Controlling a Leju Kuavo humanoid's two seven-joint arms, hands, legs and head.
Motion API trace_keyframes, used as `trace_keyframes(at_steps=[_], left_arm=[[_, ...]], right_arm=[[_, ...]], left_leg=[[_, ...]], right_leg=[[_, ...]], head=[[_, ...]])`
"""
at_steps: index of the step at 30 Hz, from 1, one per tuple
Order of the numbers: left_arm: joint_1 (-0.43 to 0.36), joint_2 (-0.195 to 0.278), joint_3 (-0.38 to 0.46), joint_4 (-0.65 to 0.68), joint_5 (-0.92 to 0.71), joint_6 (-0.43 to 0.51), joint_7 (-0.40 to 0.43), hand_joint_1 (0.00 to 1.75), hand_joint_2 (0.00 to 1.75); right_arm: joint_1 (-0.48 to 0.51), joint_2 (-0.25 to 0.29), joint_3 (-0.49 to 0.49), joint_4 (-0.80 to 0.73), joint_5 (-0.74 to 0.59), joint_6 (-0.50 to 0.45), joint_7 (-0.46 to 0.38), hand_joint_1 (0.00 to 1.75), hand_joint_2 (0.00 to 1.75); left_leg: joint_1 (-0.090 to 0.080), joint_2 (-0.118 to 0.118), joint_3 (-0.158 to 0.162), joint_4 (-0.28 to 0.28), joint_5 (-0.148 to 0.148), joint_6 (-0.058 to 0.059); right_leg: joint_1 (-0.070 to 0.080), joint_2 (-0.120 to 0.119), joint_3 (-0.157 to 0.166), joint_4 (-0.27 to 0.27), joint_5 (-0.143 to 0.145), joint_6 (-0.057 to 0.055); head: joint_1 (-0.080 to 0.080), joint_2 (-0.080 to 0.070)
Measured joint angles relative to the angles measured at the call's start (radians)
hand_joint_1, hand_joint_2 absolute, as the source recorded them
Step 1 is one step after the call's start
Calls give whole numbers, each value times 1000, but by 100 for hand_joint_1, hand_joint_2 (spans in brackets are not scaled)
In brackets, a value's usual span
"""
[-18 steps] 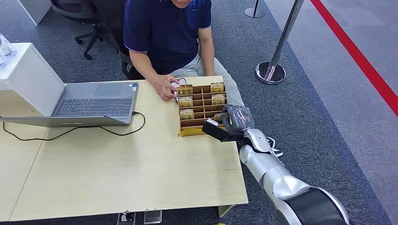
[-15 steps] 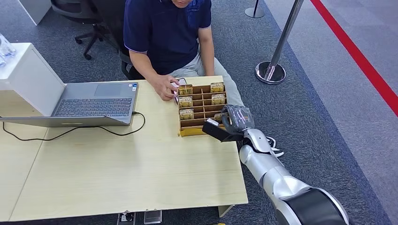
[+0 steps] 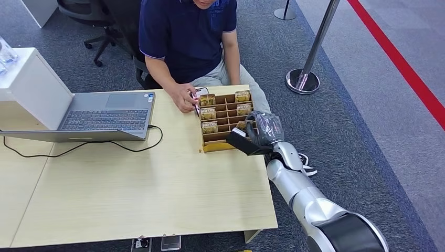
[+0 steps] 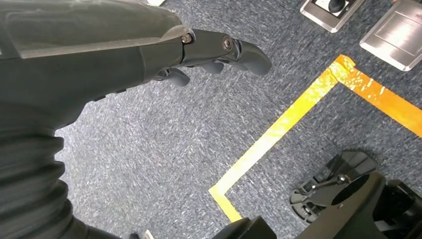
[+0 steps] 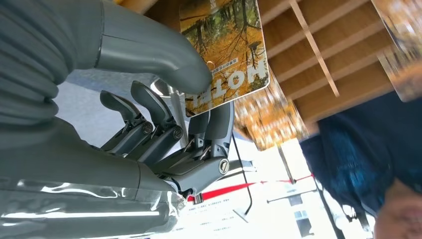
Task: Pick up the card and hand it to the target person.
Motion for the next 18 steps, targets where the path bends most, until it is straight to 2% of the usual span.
trace_keyframes(at_steps=[10,18], left_arm=[[2,0,3,0,0,6,-1,0,175],[2,0,6,0,-4,11,4,0,175]], right_arm=[[27,-1,-18,-157,-98,2,-36,164,175],[68,7,-27,-245,-251,86,-86,164,175]], left_leg=[[0,0,0,0,0,0],[0,0,0,0,0,0]], right_leg=[[0,0,0,0,0,0],[0,0,0,0,0,0]], head=[[-1,0],[-1,0]])
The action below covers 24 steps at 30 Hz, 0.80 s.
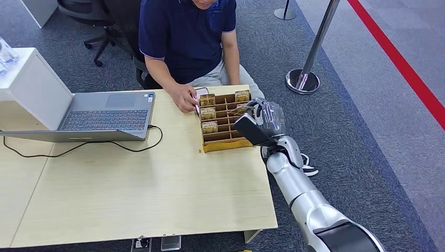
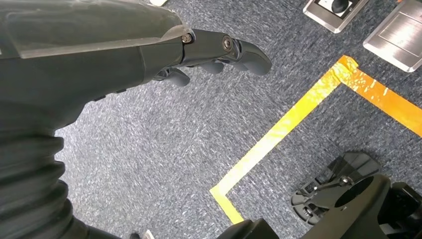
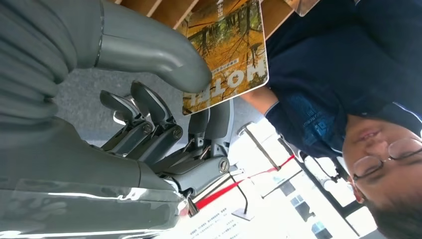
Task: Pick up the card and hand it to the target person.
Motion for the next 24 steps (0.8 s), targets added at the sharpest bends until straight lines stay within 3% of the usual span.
trace_keyframes(at_steps=[24], left_arm=[[-4,0,2,0,-11,3,6,0,175]], right_arm=[[19,112,15,33,-104,82,-45,164,175]], left_leg=[[0,0,0,0,0,0]], right_leg=[[0,0,0,0,0,0]], head=[[0,0]])
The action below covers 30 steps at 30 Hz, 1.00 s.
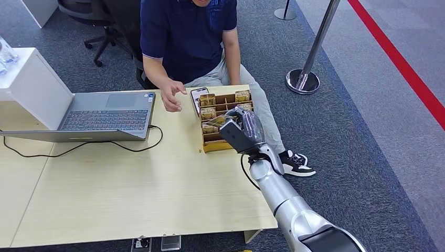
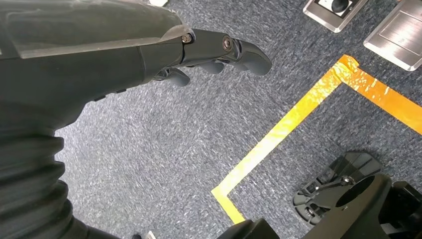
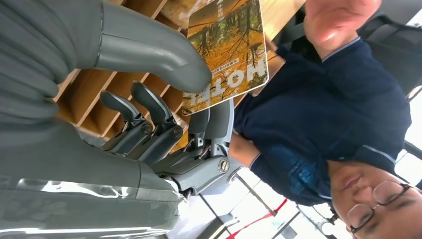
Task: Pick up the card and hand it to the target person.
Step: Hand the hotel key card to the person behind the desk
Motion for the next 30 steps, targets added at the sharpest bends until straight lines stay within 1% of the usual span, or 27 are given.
trace_keyframes(at_steps=[7,15,19,21,22,23,24,25,26,28,30], left_arm=[[0,0,0,0,-4,6,0,0,175],[0,0,0,0,-7,5,-2,0,175],[1,0,0,0,-13,12,-5,0,175],[1,0,-1,0,-23,19,-4,0,175],[2,0,-2,0,-28,20,-2,0,175],[2,0,-3,0,-33,21,1,0,131],[2,0,-4,0,-37,20,3,0,87],[2,0,-5,0,-39,19,4,0,44],[2,0,-5,0,-40,17,3,0,0],[2,0,-5,0,-40,14,-3,0,0],[2,1,-5,0,-40,15,-7,0,0]], right_arm=[[-11,28,19,0,-22,23,-1,164,175],[-11,38,33,0,-35,24,-8,164,175],[-11,42,43,0,-36,22,-9,175,175],[-11,45,45,1,-39,19,-10,161,175],[-11,45,46,2,-40,18,-10,117,175],[-12,46,47,2,-42,17,-10,73,175],[-12,47,49,2,-43,16,-10,37,175],[-12,48,50,3,-44,15,-10,0,131],[-12,48,52,2,-46,15,-9,0,87],[-12,48,54,1,-52,14,-8,0,0],[-11,48,55,-2,-55,12,-5,0,0]], left_leg=[[0,0,0,0,0,0],[0,0,0,0,0,0],[0,0,0,0,0,0],[0,0,0,0,0,0],[0,0,0,0,0,0],[0,0,0,0,0,0],[0,0,0,0,0,0],[0,0,0,0,0,0],[0,0,0,0,0,0],[0,0,0,0,0,0],[0,0,0,0,0,0]], right_leg=[[0,0,0,0,0,0],[0,0,0,0,0,0],[0,0,0,0,0,0],[0,0,0,0,0,0],[0,0,0,0,0,0],[0,0,0,0,0,0],[0,0,0,0,0,0],[0,0,0,0,0,0],[0,0,0,0,0,0],[0,0,0,0,0,0],[0,0,0,0,0,0]], head=[[-1,0],[0,0],[-1,0],[-1,0],[-1,0],[-1,0],[-1,0],[-1,0],[0,0],[0,0],[0,0]])
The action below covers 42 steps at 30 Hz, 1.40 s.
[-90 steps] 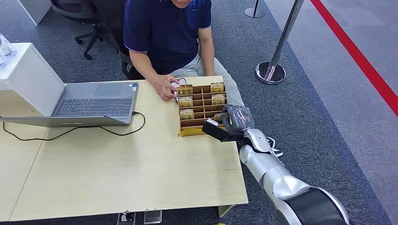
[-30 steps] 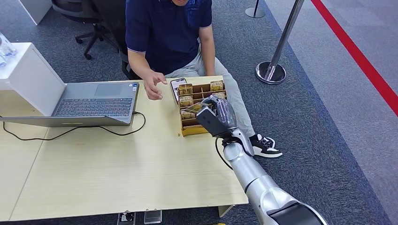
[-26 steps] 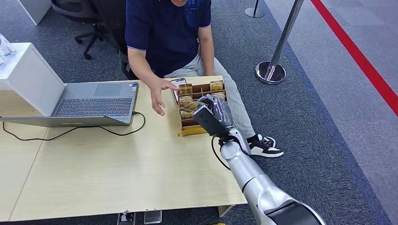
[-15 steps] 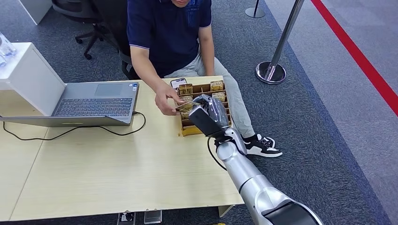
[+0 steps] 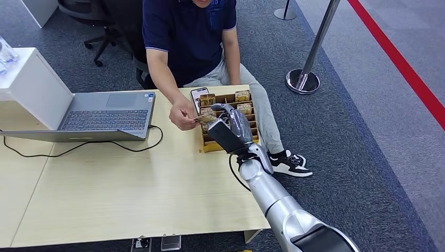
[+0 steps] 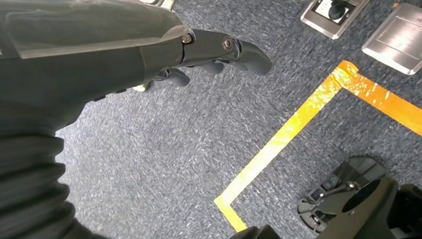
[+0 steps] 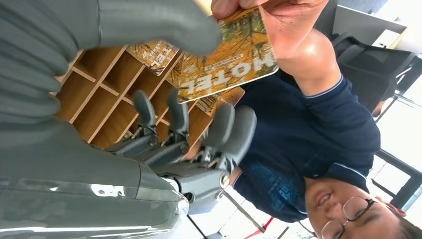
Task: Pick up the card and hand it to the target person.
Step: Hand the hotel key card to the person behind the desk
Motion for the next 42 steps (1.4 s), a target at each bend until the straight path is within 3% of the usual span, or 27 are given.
trace_keyframes(at_steps=[16,25,32,42], left_arm=[[2,0,1,0,12,25,2,0,0],[10,0,7,0,19,17,18,0,0],[11,0,11,0,19,24,11,0,0],[9,-1,11,0,14,30,5,0,0]], right_arm=[[2,-5,-1,-4,-21,-20,-2,0,0],[9,-41,-24,-13,-6,-82,28,0,0],[37,-91,-83,-28,-16,-115,31,0,0],[131,-161,-245,-82,-42,-148,40,0,0]], left_leg=[[0,0,0,0,0,0],[0,0,0,0,0,0],[0,0,0,0,0,0],[0,0,0,0,0,0]], right_leg=[[0,0,0,0,0,0],[0,0,0,0,0,0],[0,0,0,-1,0,0],[0,0,0,-1,0,0]], head=[[0,0],[-1,0],[0,0],[-1,0]])
